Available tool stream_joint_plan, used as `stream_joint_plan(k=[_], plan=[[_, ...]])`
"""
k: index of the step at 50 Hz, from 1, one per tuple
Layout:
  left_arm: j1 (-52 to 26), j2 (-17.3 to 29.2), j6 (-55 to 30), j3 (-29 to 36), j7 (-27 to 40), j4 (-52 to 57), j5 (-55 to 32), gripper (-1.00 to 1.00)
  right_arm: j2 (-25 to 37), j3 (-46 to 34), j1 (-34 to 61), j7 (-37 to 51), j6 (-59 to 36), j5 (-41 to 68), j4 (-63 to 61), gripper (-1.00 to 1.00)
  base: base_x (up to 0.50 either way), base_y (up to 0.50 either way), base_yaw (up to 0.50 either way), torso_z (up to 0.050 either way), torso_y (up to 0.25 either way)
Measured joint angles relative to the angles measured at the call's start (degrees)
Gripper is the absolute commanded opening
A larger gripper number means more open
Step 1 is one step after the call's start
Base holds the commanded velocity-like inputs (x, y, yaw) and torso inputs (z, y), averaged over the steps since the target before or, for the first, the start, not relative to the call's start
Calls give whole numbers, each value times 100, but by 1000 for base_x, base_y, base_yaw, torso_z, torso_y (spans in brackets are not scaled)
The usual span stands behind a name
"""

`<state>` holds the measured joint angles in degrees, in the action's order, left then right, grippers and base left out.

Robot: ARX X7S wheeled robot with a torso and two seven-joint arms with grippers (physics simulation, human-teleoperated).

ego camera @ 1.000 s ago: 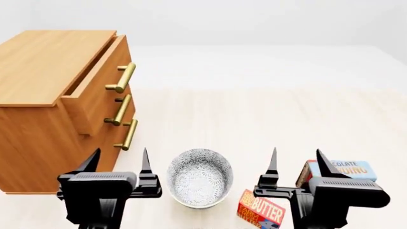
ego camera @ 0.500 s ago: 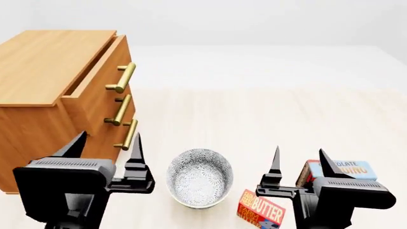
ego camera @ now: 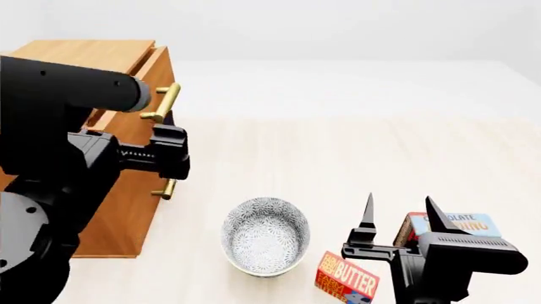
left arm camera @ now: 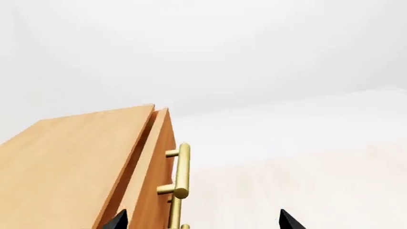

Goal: Put the butter at the back in the top drawer of the cabinet and close it.

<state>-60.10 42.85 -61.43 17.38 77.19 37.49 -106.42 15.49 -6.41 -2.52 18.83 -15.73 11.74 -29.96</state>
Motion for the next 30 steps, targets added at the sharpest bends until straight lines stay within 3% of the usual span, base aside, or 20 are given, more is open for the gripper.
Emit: stream_joint_plan(k=[16, 30], plan=[[-2979, -41, -754, 1956, 913, -2405, -2036, 100, 63, -40, -13, -13, 3, 46, -13, 100, 0, 0, 0, 0, 0], [-4737, -655, -1709, 4104, 810, -5195, -3590, 100, 117, -117, -23, -49, -27, 95, -17, 100, 0, 0, 0, 0, 0]])
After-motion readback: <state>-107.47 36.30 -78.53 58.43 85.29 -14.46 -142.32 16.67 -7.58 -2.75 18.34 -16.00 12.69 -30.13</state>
